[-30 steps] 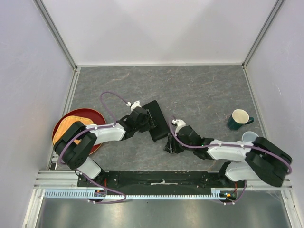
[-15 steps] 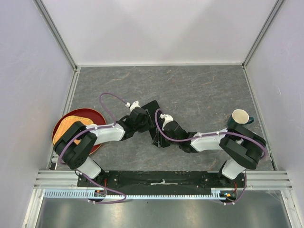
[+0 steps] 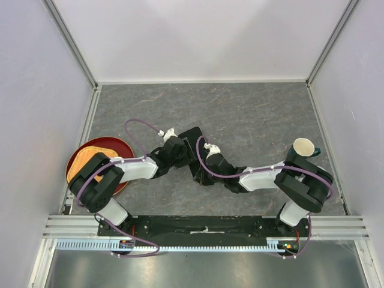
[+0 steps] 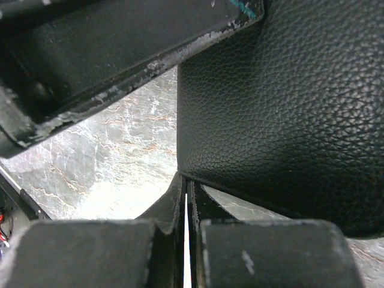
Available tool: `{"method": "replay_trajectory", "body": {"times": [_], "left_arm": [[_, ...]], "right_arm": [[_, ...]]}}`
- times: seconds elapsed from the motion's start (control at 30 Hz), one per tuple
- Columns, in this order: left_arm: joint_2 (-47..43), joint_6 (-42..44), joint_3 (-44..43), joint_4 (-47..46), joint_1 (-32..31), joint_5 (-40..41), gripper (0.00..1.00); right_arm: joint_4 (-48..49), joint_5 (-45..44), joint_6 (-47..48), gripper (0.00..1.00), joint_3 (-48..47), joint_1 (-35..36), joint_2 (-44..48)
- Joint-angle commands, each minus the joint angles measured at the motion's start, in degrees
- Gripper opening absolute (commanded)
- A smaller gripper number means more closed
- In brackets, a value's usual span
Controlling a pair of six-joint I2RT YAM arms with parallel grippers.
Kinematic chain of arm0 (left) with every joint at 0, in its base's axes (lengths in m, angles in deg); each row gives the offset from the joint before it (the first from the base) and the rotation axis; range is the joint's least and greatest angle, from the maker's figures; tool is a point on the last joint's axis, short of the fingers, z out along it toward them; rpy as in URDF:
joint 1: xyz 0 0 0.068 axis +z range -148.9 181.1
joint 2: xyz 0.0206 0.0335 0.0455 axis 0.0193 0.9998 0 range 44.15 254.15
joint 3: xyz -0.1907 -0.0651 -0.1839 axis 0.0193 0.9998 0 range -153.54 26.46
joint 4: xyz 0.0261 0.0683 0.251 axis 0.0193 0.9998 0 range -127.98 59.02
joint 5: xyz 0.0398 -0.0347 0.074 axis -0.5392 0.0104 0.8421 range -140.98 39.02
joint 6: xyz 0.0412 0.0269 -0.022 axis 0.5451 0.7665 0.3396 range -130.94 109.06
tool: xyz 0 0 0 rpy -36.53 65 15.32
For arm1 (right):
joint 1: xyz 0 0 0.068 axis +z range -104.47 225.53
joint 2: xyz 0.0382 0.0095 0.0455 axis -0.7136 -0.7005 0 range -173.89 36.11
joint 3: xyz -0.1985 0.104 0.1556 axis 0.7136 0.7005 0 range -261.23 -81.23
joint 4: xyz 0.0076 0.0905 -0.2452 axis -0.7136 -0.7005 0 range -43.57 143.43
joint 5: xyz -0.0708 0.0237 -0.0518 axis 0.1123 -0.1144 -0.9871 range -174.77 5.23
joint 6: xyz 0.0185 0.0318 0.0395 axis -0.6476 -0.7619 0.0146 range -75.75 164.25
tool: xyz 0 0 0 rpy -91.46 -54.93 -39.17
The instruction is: Sort the hair-cutting tools
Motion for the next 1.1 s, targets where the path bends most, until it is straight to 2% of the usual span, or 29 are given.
{"method": "replay_trajectory", "body": {"times": [0.0, 0.17, 0.5, 0.6, 0.7, 0.8, 0.93, 1.07], "left_arm": [[1.07, -0.31, 2.18, 10.17, -0.71, -0.17, 0.76], [-2.1, -0.13, 4.64, 7.2, -0.71, -0.69, 0.84], [-2.01, -1.7, 5.08, 0.42, -0.71, -3.86, 0.85], [-1.31, -2.5, 5.35, -4.32, -0.71, -5.17, 0.81], [-0.08, -2.68, 3.95, -6.97, -0.71, -6.49, 0.76], [1.94, -2.41, 1.66, -6.97, -0.8, -6.59, 0.64], [3.96, -2.5, -0.88, -5.66, -0.71, -4.75, 0.4], [4.93, -2.5, -4.22, -0.48, -0.71, -0.79, 0.32]], "right_arm": [[-1.06, -3.84, 2.09, 0.0, -2.17, -0.16, 3.04], [-2.56, -1.83, 3.33, 0.0, -3.14, -0.07, 6.12], [-2.82, 1.95, 2.45, 0.0, -5.6, -0.07, 8.41], [-3.0, 5.12, 1.92, 0.0, -5.86, -0.16, 8.5], [-3.26, 5.82, 1.83, 0.0, -5.78, 0.02, 8.24], [-3.53, 6.0, 1.75, 0.0, -5.52, 0.28, 8.15], [-3.7, 6.35, 1.48, 0.0, -4.99, 1.07, 8.15], [-5.89, 6.35, 1.83, 0.0, -4.9, 2.12, 8.24]]}}
